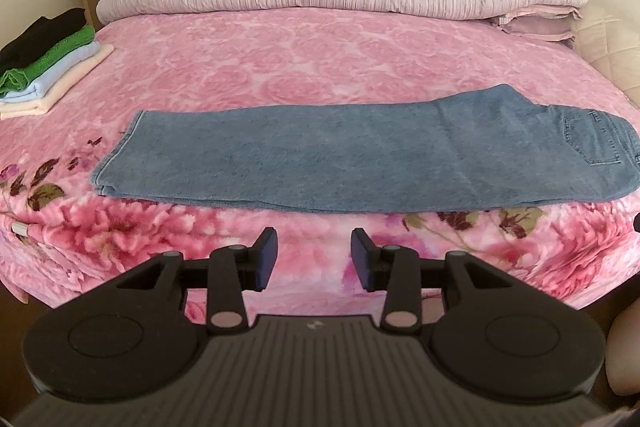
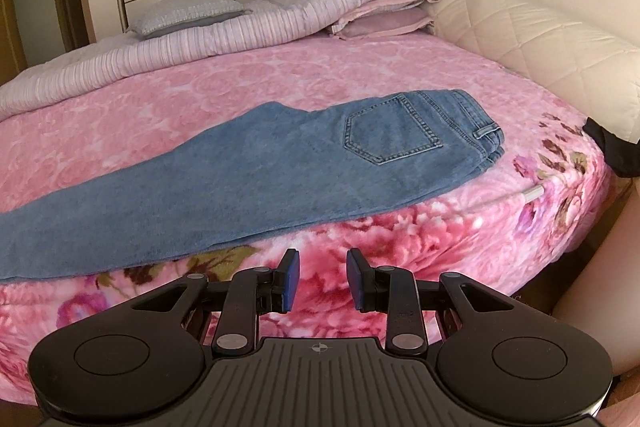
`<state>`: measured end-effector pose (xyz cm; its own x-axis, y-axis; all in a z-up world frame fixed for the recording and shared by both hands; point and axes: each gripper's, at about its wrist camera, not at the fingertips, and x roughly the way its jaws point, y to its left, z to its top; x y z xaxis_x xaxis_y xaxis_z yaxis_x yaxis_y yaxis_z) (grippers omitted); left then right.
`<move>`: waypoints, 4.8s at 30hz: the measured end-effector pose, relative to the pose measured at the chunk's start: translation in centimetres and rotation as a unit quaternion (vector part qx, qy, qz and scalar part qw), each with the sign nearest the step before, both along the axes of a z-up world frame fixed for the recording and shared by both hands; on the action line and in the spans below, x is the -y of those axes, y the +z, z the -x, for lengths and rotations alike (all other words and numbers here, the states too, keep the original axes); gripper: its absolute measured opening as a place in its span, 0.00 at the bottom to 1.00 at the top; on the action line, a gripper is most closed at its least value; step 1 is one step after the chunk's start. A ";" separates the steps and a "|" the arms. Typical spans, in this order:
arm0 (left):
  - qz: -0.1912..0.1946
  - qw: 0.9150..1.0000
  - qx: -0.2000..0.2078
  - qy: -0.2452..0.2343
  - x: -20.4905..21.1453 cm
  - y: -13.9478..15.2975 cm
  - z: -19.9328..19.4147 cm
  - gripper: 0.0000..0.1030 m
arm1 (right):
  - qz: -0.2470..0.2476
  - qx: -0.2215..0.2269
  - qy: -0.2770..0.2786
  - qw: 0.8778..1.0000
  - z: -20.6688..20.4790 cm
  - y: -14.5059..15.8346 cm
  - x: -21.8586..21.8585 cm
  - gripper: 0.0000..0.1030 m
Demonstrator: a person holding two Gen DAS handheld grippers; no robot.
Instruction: Fold clothes
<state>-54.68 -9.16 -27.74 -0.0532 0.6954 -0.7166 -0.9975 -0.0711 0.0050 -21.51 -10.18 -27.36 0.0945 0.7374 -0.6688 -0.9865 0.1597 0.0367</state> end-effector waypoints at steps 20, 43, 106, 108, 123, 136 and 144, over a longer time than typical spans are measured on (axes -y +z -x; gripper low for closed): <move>0.037 0.999 0.015 0.014 -4.1 -3.0 0.7 0.35 | 0.043 0.010 0.003 0.999 -0.1 -2.5 -4.2 0.29; 0.039 0.979 0.152 0.128 -6.7 -6.9 11.2 0.35 | 0.073 -0.118 -0.007 0.990 -3.0 -6.7 -9.1 0.29; 0.008 0.969 0.163 -0.185 -15.3 -7.6 -11.1 0.20 | -0.008 -0.245 -0.066 0.967 -15.5 -6.5 -10.4 0.29; 0.016 0.963 0.170 -0.209 -14.6 -7.2 -11.1 0.20 | -0.011 -0.258 -0.070 0.964 -15.8 -6.3 -10.1 0.29; 0.038 0.982 0.124 -0.136 -15.3 -8.3 0.8 0.18 | 0.079 -0.524 0.009 0.848 -7.6 -10.3 -14.5 0.29; 0.052 0.955 0.265 -0.124 -16.5 -9.3 5.4 0.16 | 0.116 -0.447 -0.038 0.886 -2.5 -11.7 -17.8 0.34; 0.052 0.957 0.258 -0.120 -17.1 -8.7 5.4 0.16 | 0.105 -0.474 -0.066 0.872 -2.3 -12.4 -17.6 0.35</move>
